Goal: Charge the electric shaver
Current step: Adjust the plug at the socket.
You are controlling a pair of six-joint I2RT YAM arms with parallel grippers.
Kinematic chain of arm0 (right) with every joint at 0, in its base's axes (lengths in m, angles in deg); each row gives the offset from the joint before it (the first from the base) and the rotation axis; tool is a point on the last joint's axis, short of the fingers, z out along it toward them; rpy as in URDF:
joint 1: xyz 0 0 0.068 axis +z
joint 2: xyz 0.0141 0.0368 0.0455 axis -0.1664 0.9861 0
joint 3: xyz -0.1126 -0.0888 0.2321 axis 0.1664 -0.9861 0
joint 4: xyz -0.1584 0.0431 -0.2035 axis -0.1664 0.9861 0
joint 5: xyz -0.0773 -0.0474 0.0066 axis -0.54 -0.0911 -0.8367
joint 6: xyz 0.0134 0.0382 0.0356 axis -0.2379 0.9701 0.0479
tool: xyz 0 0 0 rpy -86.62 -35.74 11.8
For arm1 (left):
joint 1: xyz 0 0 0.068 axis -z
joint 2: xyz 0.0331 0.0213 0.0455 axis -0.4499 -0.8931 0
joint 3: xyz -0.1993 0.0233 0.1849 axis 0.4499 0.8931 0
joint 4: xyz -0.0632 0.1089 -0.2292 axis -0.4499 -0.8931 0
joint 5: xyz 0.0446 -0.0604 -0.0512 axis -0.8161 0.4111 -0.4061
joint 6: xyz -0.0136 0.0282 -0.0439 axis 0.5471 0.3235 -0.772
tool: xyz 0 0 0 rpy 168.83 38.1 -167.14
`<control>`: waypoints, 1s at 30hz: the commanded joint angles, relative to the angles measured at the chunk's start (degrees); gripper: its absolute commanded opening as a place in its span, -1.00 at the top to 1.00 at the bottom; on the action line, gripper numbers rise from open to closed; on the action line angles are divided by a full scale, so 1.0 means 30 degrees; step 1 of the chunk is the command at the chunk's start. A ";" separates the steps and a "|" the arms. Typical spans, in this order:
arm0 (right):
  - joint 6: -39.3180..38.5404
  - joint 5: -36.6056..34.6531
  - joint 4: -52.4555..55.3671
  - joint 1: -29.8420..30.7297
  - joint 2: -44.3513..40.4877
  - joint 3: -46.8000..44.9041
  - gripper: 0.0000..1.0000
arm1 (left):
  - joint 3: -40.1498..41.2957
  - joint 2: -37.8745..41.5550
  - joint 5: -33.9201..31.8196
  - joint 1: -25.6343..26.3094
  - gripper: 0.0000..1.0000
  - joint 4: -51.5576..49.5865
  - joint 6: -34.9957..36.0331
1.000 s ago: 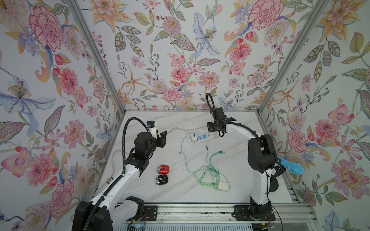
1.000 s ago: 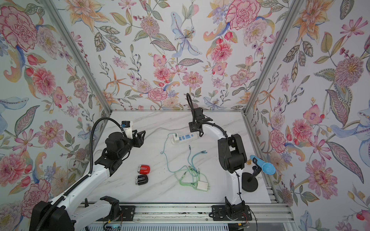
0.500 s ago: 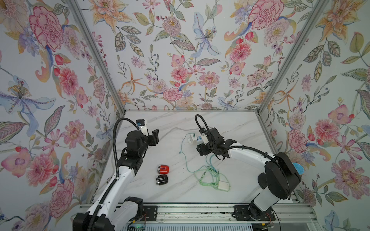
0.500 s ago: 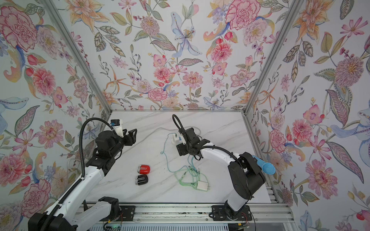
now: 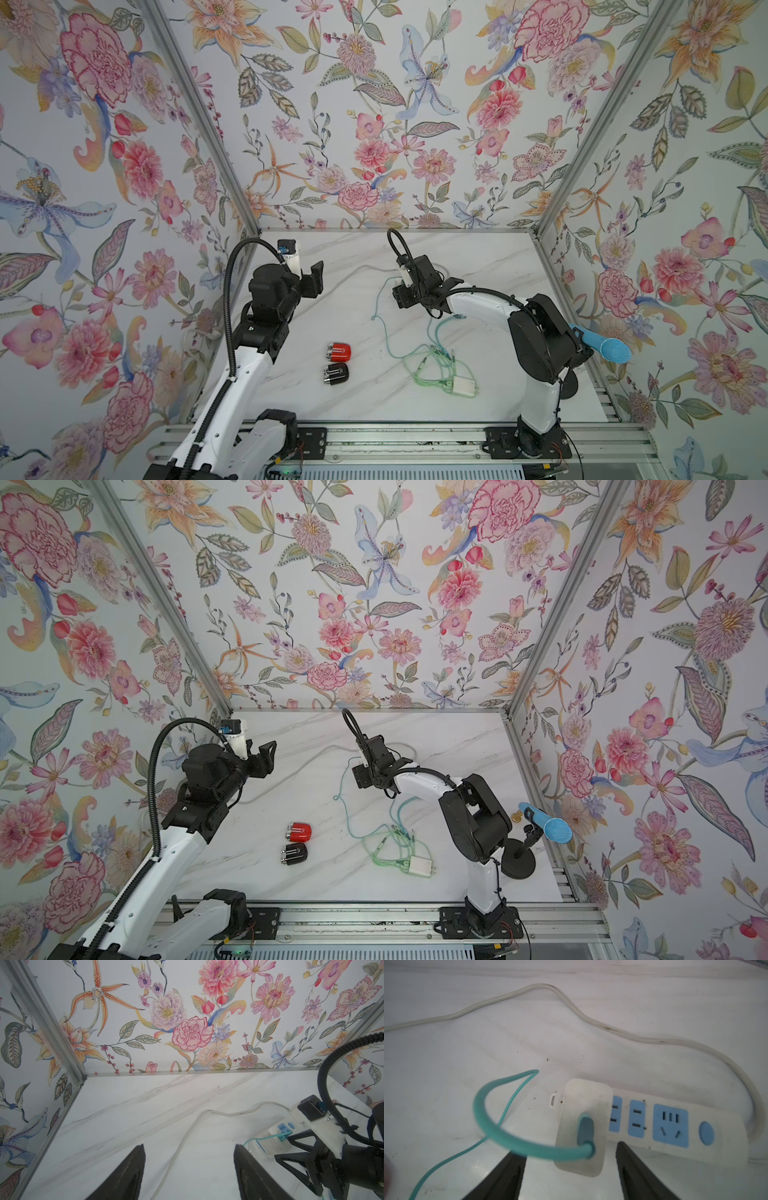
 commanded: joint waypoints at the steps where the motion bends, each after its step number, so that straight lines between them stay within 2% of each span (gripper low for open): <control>1: 0.0119 -0.1014 -0.0028 -0.0058 0.0676 0.1042 -0.34 | -0.0123 0.0473 -0.0192 -0.0351 -0.42 -0.0729 0.0787; 4: -0.0013 -0.1405 0.0331 -0.0058 0.1298 0.1909 -0.24 | 0.0111 0.0668 -0.0066 -0.0617 -0.42 -0.0759 0.0965; 8: -0.0343 -0.1905 0.1096 0.0055 0.1925 0.2962 0.03 | 0.0415 0.0777 0.0293 -0.0960 -0.42 -0.0534 0.0889; 16: -0.1933 -0.3167 0.5099 0.0522 0.3187 0.5812 0.36 | 0.0831 0.0891 0.0911 -0.1295 -0.42 -0.0097 0.0683; 23: -0.2952 -0.2972 0.7607 0.0478 0.4458 0.8175 0.44 | 0.1075 0.1188 0.1057 -0.1384 -0.42 -0.0023 0.0636; 30: -0.2628 -0.2926 0.7289 0.0477 0.4332 0.6812 0.45 | 0.1185 0.1281 0.0998 -0.1438 -0.42 -0.0027 0.0680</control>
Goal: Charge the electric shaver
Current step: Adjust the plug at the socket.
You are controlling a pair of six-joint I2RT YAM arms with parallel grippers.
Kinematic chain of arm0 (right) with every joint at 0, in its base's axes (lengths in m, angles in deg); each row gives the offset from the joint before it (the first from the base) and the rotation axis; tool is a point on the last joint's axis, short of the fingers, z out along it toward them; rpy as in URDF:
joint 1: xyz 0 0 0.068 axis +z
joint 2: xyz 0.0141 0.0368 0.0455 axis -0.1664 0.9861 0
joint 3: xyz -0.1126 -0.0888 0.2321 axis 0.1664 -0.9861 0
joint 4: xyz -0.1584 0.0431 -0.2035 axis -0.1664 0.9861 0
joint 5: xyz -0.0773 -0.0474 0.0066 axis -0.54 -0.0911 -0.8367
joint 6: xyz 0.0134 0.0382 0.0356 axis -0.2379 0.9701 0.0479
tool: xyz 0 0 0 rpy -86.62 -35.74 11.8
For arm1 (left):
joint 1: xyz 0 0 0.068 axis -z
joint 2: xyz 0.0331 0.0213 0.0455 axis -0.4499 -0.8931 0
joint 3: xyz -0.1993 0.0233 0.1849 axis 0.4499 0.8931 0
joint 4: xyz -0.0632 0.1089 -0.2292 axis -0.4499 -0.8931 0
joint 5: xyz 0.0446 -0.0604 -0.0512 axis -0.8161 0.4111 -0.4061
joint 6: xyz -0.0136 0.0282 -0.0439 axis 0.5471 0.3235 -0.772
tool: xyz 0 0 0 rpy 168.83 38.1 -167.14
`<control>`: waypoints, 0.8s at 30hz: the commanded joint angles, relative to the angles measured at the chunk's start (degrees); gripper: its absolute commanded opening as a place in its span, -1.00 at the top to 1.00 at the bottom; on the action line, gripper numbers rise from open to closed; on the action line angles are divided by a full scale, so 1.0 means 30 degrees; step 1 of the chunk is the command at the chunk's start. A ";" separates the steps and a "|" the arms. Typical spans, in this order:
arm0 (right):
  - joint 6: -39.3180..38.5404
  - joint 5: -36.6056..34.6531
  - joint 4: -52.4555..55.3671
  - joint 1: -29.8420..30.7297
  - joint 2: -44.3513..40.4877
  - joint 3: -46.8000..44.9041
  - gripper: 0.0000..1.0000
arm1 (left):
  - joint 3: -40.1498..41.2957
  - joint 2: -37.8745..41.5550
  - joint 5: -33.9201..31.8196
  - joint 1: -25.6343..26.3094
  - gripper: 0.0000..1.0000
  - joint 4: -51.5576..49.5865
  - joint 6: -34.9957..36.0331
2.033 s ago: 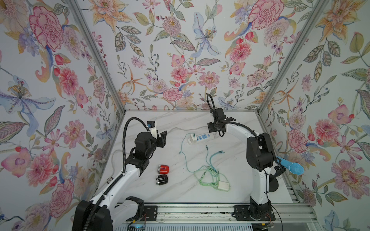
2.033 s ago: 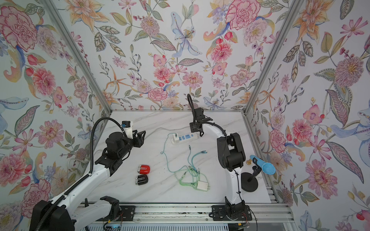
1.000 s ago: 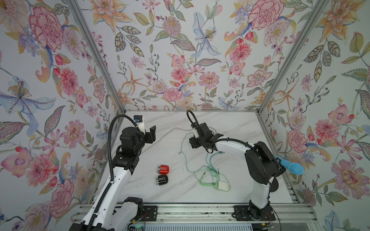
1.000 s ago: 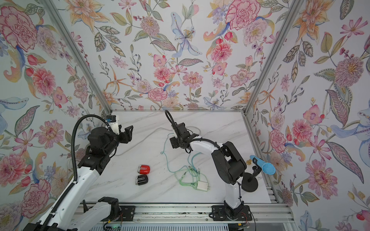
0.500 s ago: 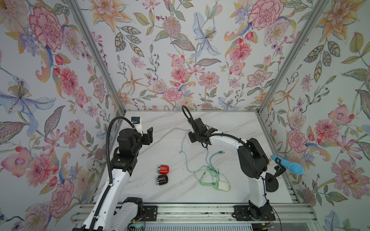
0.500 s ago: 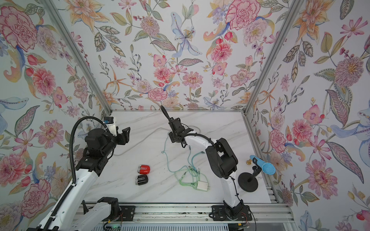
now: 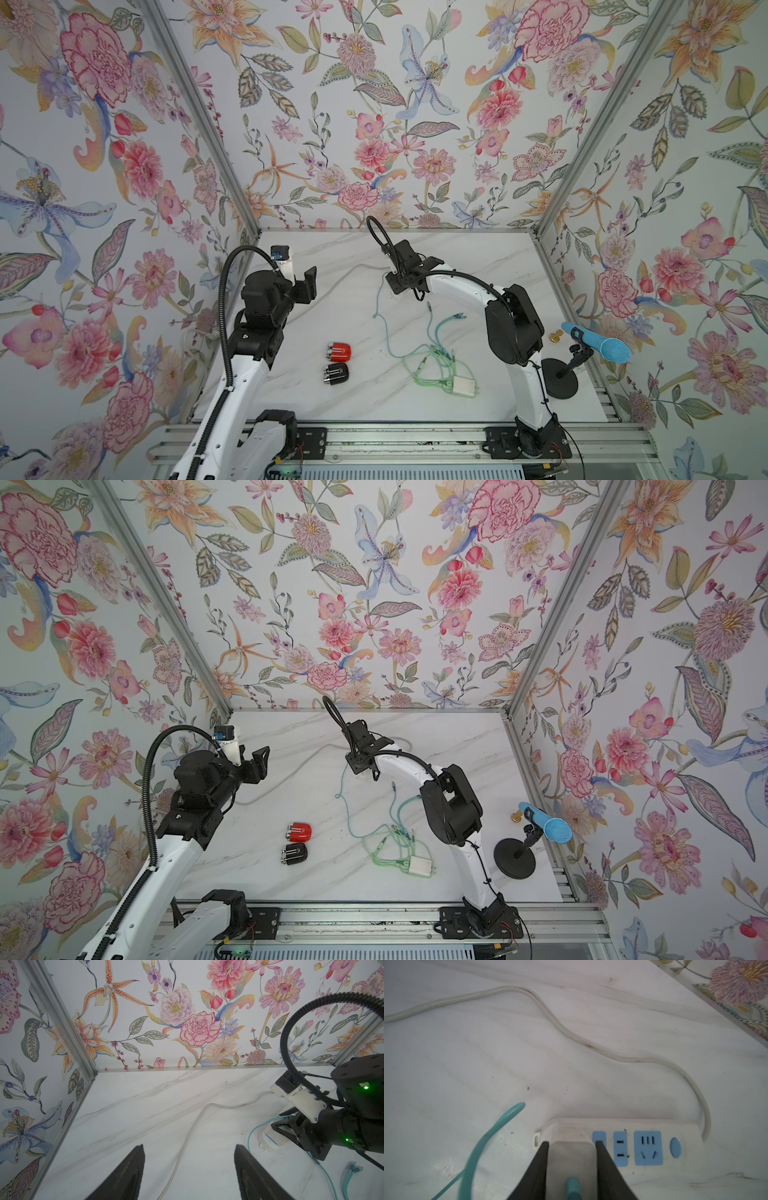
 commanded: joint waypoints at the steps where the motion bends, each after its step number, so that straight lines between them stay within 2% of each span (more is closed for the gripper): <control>1: -0.0212 -0.0372 0.1220 0.0048 0.0237 -0.1254 0.46 | 0.0241 0.0122 0.0364 -0.0244 -0.43 0.0149 0.0170; 9: 0.0941 0.0311 -0.1345 -0.0418 -0.0773 -0.4616 0.47 | 0.0208 -0.0106 0.0375 -0.0332 -0.43 0.0191 0.0144; 24: -0.0258 0.1257 -0.0429 -0.0810 0.1196 -0.3607 0.47 | 0.0091 -0.0443 0.0349 -0.0323 -0.43 0.0119 0.0022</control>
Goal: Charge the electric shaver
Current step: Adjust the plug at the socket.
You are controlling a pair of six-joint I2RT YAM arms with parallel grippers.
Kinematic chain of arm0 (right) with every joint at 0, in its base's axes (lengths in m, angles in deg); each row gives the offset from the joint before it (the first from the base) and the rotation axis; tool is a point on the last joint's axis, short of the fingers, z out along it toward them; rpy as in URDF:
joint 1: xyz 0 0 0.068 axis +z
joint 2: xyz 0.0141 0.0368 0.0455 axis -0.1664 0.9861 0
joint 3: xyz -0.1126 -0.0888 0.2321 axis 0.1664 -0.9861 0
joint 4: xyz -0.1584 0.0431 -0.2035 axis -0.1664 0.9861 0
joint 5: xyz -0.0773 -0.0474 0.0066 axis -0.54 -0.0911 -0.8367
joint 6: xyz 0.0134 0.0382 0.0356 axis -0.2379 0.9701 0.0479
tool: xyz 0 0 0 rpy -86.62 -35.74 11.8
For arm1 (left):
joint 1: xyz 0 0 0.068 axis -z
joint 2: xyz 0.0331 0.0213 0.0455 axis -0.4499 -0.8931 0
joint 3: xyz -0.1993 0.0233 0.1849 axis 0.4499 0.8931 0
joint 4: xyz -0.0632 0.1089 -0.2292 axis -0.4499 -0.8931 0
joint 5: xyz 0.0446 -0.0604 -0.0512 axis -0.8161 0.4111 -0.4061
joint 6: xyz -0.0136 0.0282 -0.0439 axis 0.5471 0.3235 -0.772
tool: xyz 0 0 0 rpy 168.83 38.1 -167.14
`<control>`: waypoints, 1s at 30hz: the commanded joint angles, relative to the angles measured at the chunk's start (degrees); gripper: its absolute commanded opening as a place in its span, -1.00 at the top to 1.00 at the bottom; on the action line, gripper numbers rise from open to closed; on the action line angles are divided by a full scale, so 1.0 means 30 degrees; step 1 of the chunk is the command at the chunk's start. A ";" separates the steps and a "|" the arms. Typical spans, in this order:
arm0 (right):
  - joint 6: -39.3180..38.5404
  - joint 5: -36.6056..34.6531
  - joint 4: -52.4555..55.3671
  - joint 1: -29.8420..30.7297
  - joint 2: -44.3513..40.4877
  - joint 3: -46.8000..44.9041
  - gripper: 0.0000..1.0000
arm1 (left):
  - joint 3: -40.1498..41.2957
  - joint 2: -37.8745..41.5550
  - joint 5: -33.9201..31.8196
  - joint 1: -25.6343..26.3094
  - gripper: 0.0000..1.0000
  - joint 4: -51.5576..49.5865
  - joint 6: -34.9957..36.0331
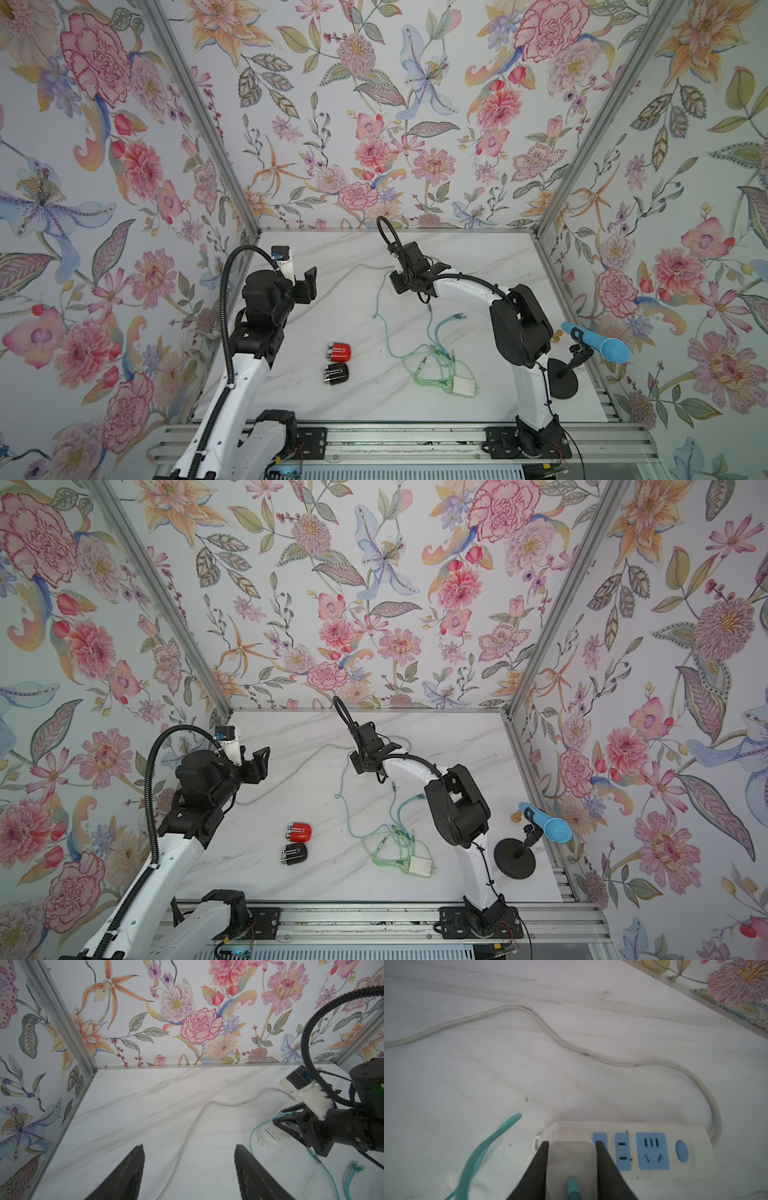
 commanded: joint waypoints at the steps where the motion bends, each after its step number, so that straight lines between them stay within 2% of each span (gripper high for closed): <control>1: -0.0659 0.0045 0.3278 -0.0133 0.1968 -0.1083 0.47 | 0.0033 -0.0135 0.0269 -0.0199 -0.43 0.0119 0.0056; 23: -0.0578 -0.0350 0.5400 0.0248 0.2993 0.0215 0.45 | -0.0081 0.0367 0.0846 -0.0490 -0.43 -0.0166 0.0009; 27: -0.0356 -0.0262 0.5425 0.0278 0.2349 0.0209 0.32 | -0.0143 0.0983 0.1014 -0.0498 -0.44 -0.0694 -0.0014; 30: -0.0308 -0.0063 0.5426 0.0309 0.1646 0.0333 0.13 | -0.0143 0.1266 0.1508 -0.0486 -0.43 -0.1105 0.0300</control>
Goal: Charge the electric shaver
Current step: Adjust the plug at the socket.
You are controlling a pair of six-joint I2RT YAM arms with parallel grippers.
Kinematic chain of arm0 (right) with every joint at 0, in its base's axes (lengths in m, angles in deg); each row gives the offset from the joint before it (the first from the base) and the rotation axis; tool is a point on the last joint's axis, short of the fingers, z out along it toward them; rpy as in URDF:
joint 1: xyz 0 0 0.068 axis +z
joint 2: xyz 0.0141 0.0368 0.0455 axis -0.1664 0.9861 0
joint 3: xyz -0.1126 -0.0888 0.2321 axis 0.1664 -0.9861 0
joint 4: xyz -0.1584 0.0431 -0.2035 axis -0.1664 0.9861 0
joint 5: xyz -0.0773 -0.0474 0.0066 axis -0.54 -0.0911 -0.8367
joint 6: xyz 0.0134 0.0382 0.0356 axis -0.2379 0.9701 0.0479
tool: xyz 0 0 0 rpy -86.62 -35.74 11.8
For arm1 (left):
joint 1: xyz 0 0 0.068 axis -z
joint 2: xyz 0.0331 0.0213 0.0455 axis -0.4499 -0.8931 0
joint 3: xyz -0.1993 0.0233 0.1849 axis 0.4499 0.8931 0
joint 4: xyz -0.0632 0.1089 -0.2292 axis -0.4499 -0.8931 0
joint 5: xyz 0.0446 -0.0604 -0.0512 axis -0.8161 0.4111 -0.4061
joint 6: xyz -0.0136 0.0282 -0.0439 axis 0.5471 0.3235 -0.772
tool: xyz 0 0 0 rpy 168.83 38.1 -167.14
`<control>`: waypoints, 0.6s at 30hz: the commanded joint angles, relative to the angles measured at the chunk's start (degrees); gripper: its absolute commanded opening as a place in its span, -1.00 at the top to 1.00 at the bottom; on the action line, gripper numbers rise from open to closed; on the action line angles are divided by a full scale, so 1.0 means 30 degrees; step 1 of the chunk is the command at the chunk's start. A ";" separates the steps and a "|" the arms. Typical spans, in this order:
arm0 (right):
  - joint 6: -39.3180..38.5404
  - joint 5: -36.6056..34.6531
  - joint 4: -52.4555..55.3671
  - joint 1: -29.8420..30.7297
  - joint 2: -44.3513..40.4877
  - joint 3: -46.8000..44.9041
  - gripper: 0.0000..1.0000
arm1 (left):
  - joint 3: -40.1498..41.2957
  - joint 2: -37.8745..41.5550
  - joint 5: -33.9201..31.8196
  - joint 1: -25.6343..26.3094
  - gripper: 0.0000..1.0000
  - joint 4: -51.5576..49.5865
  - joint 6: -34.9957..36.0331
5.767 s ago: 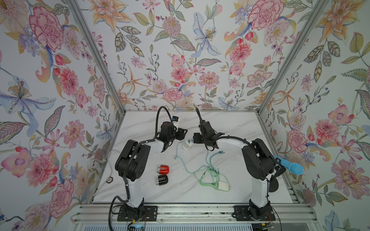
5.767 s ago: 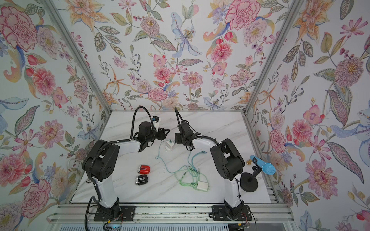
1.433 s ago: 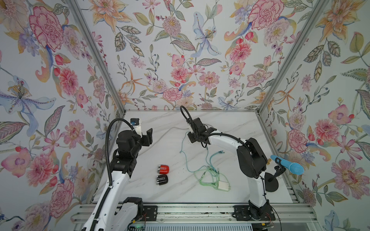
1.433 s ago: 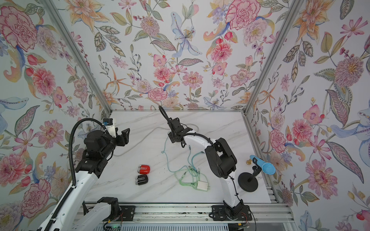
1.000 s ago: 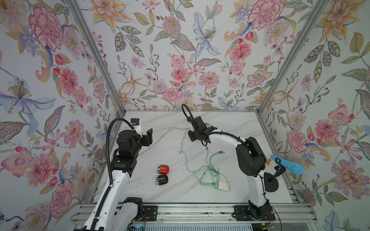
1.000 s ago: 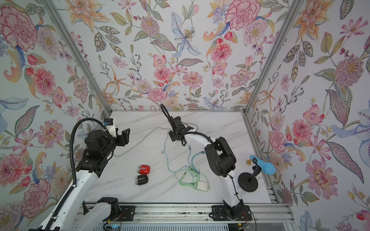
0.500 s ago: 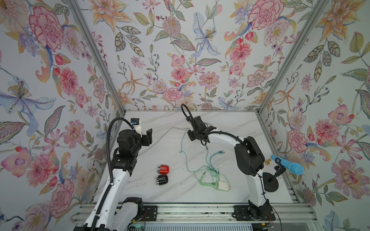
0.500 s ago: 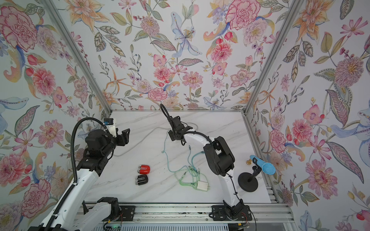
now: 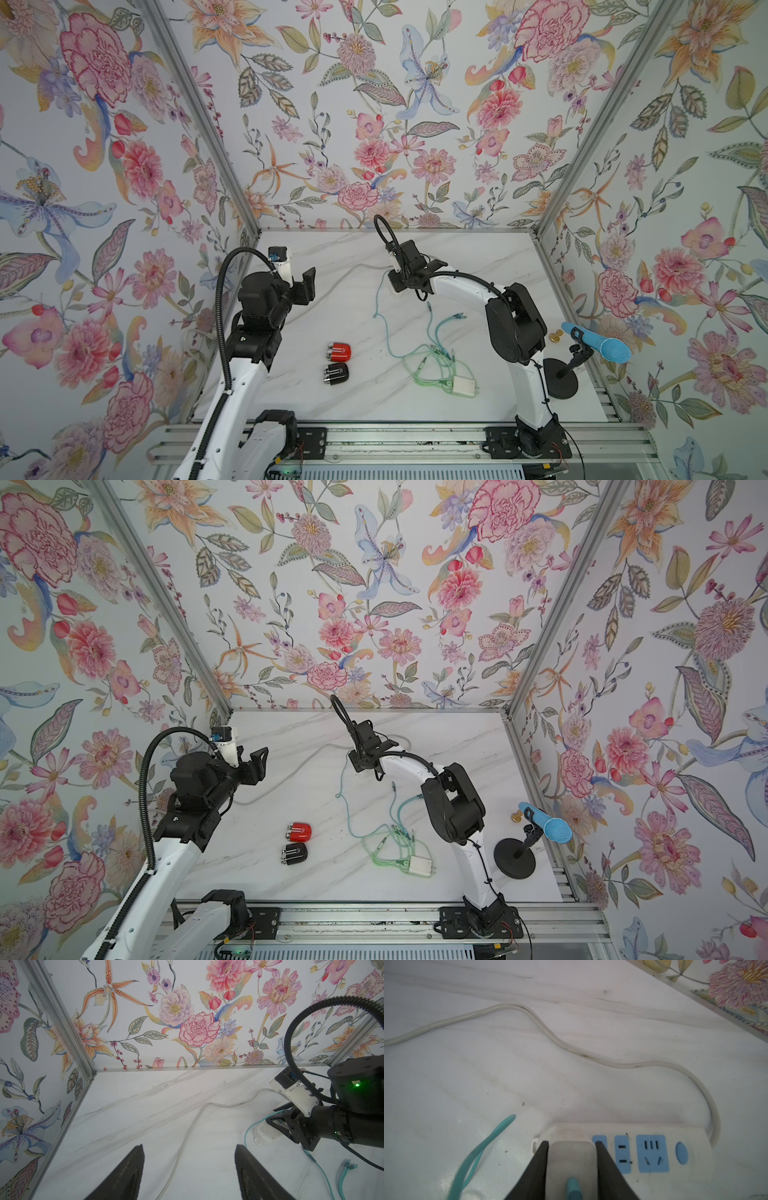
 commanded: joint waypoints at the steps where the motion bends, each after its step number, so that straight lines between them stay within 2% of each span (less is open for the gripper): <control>1: -0.0281 0.0232 0.3943 0.0176 0.0757 -0.0749 0.07 | -0.0172 0.0352 0.0751 -0.0216 -0.43 -0.0771 0.0370; 6: -0.0807 0.0488 0.3985 -0.0047 0.0162 0.0254 -0.15 | -0.0317 0.0383 0.0404 -0.0195 -0.44 -0.1119 0.0580; 10: -0.0760 0.0664 0.3941 -0.0117 -0.0625 0.0430 -0.21 | -0.0534 0.0357 0.0358 -0.0224 -0.43 -0.1077 0.0466; 18: -0.0627 0.1899 0.3768 -0.0063 -0.3726 -0.1504 -0.32 | -0.1037 0.0399 -0.0052 -0.0207 -0.44 -0.1384 0.0748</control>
